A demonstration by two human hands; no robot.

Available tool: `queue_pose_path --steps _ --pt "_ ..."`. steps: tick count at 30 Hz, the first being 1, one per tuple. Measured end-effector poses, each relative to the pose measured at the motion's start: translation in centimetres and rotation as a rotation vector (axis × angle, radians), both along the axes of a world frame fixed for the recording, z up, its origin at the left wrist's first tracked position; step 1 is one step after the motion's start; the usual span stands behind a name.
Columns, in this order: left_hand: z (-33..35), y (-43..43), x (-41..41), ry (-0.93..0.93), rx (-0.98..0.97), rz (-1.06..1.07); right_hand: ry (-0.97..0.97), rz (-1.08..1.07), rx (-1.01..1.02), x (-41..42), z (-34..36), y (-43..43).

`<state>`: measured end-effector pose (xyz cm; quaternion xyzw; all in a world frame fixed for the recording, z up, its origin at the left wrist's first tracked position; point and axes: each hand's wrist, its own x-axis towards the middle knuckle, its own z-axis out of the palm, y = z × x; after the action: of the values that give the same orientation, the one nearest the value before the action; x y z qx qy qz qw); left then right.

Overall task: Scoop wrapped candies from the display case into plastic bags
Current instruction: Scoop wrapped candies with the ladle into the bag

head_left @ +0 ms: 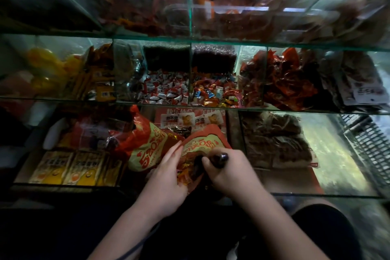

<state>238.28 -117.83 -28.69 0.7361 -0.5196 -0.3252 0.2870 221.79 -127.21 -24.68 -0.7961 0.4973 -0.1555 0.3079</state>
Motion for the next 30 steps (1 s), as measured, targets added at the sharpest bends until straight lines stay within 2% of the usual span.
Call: queue_pose_path --steps 3,7,9,15,19,21,24,30 --pt "-0.1 0.0 -0.3 -0.002 -0.003 -0.01 -0.051 -0.1 0.071 1.3 -2.5 0.3" --pt "-0.2 0.2 0.0 0.067 -0.016 -0.018 -0.318 -0.249 0.296 0.1 -2.2 -1.1" --pt "-0.2 0.1 0.2 0.096 -0.019 -0.014 -0.388 -0.276 0.357 -0.9 -2.3 -1.5" --pt "-0.3 -0.3 -0.5 0.14 0.003 -0.036 -0.344 -0.279 0.326 -0.3 -4.4 -0.2" --pt "0.0 -0.5 -0.1 0.208 0.044 -0.022 -0.689 -0.553 0.506 -1.2 -2.8 -0.7" --pt "0.2 -0.6 0.3 0.168 0.035 0.002 -0.834 -0.567 0.564 -2.6 -1.4 -1.1" --pt "0.5 -0.6 0.3 0.121 0.034 0.019 -0.904 -0.589 0.606 -4.1 -0.5 -1.4" --pt "0.4 -0.4 0.4 0.161 -0.014 0.038 -1.003 -0.678 0.771 -6.8 -1.2 -1.9"
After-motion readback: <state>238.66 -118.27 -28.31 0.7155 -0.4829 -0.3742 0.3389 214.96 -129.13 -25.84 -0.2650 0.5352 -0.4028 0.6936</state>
